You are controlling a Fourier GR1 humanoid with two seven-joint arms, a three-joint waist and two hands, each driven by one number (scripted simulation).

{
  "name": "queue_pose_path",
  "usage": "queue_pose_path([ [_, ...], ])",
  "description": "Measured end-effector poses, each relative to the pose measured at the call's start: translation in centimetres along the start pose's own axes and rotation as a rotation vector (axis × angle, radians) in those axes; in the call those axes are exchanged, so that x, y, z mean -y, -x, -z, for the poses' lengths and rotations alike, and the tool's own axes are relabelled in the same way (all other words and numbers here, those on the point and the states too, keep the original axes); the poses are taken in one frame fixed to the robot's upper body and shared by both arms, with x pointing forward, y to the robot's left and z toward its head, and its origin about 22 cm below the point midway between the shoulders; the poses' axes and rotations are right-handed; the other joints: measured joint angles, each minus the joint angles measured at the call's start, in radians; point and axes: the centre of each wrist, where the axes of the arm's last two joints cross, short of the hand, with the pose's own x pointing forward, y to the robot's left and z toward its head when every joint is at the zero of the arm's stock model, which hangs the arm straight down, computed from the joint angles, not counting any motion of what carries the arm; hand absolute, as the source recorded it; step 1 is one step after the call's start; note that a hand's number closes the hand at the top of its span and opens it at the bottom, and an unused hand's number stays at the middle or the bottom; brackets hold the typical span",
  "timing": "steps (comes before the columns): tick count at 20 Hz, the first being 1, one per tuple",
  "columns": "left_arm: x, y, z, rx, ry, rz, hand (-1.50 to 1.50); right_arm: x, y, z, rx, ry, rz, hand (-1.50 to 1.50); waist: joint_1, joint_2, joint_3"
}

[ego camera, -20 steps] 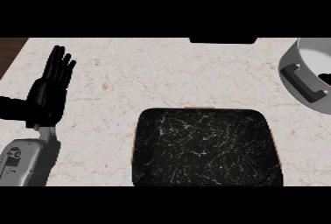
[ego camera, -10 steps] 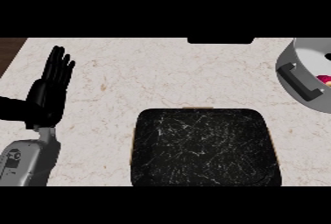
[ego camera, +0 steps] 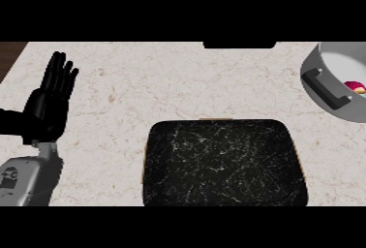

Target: Pick the cupcake from the tray and place it in the pot

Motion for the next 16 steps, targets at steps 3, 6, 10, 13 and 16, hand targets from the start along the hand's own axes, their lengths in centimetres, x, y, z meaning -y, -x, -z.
queue_pose_path([
  [3, -0.1, 0.1, -0.6, -0.002, -0.003, -0.001, 0.00, 2.3, 2.4, 0.1, 0.007, 0.025, 0.034, -1.50, -0.004, -0.001, 0.000],
  [6, -0.2, 0.3, -0.4, -0.002, -0.003, 0.002, 0.00, 4.3, 3.9, 0.0, 0.013, 0.046, 0.047, -1.50, -0.007, -0.002, -0.001],
  [10, -0.4, 0.3, -0.5, -0.003, -0.002, 0.004, 0.00, 7.7, 5.7, 0.0, 0.018, 0.069, 0.052, -1.50, -0.007, -0.002, -0.001],
  [13, -0.4, 0.7, -0.4, -0.002, -0.006, 0.002, 0.00, 10.5, 6.3, 0.4, 0.021, 0.077, 0.058, -1.50, -0.007, -0.002, -0.001],
  [16, -0.4, 0.8, -0.6, -0.002, -0.006, 0.004, 0.00, 13.1, 7.4, 0.4, 0.020, 0.083, 0.050, -1.50, -0.008, -0.002, -0.001],
])
